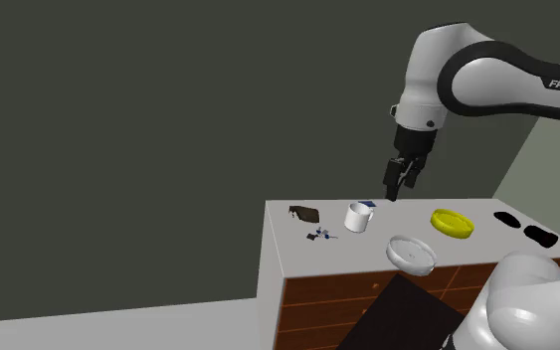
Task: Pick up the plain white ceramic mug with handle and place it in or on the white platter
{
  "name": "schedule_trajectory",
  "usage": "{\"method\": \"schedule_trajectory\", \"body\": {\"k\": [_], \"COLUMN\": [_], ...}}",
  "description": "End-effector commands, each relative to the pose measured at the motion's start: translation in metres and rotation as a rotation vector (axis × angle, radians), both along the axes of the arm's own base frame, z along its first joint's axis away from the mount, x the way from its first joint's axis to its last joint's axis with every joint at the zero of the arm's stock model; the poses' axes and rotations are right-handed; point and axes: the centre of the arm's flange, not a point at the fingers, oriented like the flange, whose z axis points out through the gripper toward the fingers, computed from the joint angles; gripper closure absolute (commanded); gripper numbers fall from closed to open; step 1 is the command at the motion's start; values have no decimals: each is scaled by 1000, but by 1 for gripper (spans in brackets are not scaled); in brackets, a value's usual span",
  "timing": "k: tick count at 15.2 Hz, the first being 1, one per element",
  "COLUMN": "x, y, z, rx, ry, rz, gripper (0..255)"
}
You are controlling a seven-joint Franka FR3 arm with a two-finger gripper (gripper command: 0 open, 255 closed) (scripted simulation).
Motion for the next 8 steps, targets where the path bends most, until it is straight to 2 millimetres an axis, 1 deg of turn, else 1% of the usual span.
{"method": "schedule_trajectory", "body": {"k": [1, 8], "x": [0, 43], "y": [0, -61], "z": [0, -56], "rx": [0, 11], "ry": [0, -1], "rz": [0, -12], "gripper": [0, 0]}}
